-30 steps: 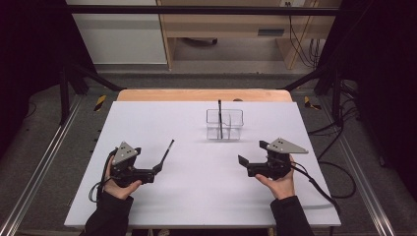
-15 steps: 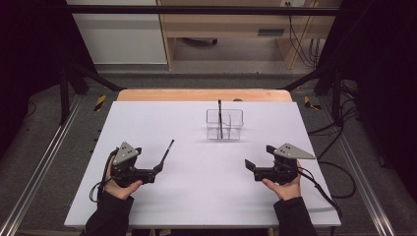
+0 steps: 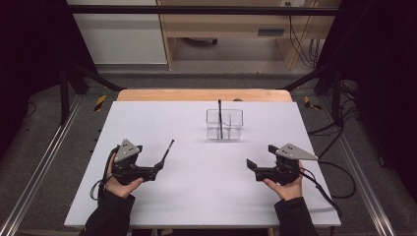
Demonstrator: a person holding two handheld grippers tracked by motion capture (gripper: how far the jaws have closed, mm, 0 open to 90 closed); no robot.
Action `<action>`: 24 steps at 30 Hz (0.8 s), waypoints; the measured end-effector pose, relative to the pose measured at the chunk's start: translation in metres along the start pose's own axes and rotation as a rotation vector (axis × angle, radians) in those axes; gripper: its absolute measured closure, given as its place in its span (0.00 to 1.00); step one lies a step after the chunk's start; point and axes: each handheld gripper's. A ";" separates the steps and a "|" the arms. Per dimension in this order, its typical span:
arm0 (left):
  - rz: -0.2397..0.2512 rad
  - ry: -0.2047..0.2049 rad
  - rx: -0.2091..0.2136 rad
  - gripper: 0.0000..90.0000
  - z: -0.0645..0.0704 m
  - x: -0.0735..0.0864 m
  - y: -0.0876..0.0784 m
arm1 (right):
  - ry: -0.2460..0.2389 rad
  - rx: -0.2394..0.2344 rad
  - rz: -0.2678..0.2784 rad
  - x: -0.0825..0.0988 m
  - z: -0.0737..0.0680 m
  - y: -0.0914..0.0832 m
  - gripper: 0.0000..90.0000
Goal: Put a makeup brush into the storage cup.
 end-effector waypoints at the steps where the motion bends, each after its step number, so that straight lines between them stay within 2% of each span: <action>1: 0.002 -0.002 -0.001 0.04 0.000 -0.001 0.000 | -0.001 0.000 0.000 0.000 0.000 0.000 0.05; 12: -0.015 0.005 -0.006 0.04 -0.006 -0.014 0.006 | 0.000 0.005 0.007 -0.001 0.001 -0.002 0.05; 24: -0.025 0.024 -0.014 0.04 -0.005 -0.029 0.011 | 0.002 0.005 0.010 -0.002 0.001 -0.003 0.05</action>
Point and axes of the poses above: each handheld gripper's, and its own axes: y roughly forward along the jaws, x roughly out of its underside, z roughly to its right, and after that the axes turned 1 degree about -x, right-handed
